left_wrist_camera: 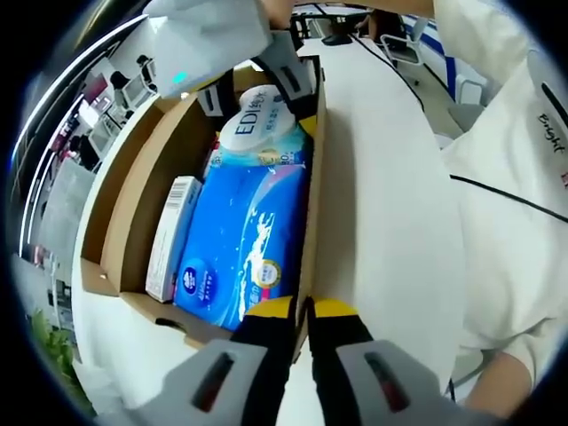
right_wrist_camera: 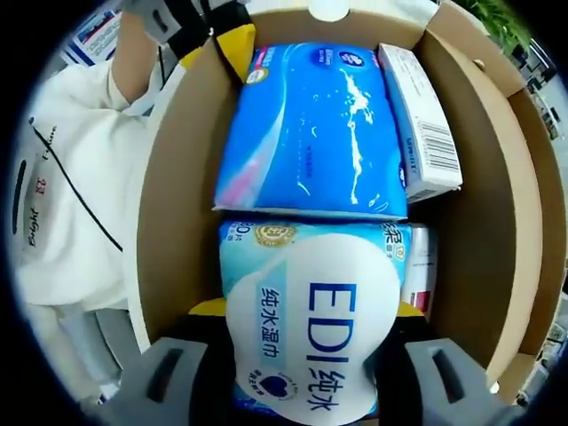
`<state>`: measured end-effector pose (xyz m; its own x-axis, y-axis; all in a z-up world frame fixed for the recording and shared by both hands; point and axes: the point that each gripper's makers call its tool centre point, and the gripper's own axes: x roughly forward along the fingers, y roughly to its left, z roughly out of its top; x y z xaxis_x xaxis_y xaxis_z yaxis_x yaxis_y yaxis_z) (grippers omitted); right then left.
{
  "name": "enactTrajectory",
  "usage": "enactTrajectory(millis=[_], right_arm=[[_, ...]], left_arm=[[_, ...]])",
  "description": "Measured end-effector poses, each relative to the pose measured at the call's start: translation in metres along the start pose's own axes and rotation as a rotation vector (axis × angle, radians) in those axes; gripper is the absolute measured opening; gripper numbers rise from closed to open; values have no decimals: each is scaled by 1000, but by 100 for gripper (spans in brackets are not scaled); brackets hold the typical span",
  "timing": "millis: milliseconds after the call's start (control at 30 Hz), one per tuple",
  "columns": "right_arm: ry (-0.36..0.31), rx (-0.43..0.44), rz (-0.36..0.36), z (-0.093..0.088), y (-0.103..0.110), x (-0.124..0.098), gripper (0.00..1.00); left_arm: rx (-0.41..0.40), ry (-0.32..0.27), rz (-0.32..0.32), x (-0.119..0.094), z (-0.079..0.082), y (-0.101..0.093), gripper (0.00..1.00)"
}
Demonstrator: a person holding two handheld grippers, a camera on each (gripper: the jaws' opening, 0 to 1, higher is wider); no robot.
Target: Operate the shoe box by opening the lid, removing the specified soft item, and placing it in the target area until the item is outside and the box remains undamaged.
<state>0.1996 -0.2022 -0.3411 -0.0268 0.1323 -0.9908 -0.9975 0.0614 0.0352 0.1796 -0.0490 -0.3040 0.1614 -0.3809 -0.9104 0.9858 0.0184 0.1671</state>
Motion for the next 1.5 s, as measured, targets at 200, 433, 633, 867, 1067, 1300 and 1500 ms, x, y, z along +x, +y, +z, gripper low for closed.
enactTrajectory(millis=[200, 433, 633, 867, 1067, 1300, 1500], right_arm=[[-65, 20, 9, 3, 5, -12, 62], [-83, 17, -45, 7, -2, -18, 61], [-88, 19, -38, 7, -7, -26, 61], [-180, 64, -48, 16, -14, -45, 61], [-187, 29, -96, 28, -20, -63, 61], [-121, 7, -122, 27, -26, -66, 61], [-23, -59, -81, 21, -16, -67, 61]], left_arm=[[14, -2, -1, 0, 0, -1, 4], [24, 2, -4, 0, 1, -1, 4], [39, -5, -5, 0, 1, -1, 3], [37, -2, -18, 1, 1, -2, 3], [42, -5, -16, 1, 1, -2, 3], [28, -6, -11, 1, 1, -1, 3], [11, -21, -5, 0, 1, 1, 4]])
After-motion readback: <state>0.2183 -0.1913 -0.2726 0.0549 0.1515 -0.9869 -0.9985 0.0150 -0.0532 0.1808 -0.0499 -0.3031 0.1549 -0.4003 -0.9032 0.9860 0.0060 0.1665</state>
